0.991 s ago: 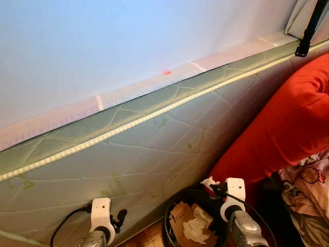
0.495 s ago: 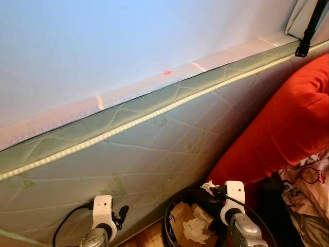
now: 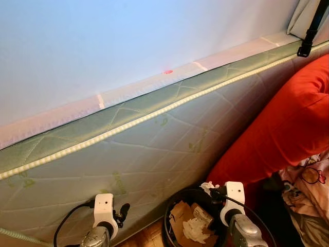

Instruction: Clean up the room

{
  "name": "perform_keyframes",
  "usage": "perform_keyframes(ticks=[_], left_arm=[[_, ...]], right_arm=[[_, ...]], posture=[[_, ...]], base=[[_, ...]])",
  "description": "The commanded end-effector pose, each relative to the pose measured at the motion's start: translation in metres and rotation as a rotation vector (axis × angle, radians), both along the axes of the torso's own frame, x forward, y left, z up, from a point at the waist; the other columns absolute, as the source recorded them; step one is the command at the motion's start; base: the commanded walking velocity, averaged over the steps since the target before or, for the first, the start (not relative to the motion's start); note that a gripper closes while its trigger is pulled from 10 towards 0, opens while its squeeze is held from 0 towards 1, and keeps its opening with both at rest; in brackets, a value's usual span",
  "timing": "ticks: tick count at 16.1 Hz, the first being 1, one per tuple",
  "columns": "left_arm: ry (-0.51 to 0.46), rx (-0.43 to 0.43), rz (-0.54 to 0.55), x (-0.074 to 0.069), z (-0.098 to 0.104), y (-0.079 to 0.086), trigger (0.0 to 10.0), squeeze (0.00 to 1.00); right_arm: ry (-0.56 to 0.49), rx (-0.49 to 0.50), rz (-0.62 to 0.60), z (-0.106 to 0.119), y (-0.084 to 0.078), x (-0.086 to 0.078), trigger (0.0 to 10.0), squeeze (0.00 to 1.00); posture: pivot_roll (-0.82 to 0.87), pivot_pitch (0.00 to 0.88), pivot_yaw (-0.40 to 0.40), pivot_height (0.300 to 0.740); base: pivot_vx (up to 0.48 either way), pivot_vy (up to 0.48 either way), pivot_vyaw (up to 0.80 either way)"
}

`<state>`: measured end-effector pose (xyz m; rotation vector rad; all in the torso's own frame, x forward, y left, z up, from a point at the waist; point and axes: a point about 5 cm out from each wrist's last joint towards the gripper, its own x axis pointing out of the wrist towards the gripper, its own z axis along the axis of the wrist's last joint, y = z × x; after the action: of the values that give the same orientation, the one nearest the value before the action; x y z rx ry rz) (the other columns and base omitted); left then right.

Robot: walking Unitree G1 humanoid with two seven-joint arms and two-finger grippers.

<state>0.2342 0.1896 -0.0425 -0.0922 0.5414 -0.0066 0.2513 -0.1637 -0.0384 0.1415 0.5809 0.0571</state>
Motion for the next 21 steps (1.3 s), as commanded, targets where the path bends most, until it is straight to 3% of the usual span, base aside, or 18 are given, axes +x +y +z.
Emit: perform_keyframes(ticks=[1,21], left_arm=[[-0.023,0.0,0.001,0.003,0.003,0.0,10.0,0.0],[0.013,0.005,0.001,-0.001,-0.001,0.002,10.0,0.0]], right_arm=[[0.038,-0.004,0.0,-0.006,-0.002,-0.007,10.0,1.0],[0.155,-0.018,0.064,-0.02,0.002,-0.023,10.0,1.0]], posture=[[0.02,0.126,-0.03,0.74],[0.03,0.129,-0.031,0.74]], base=[[0.0,0.0,0.0],[0.0,0.0,0.0]])
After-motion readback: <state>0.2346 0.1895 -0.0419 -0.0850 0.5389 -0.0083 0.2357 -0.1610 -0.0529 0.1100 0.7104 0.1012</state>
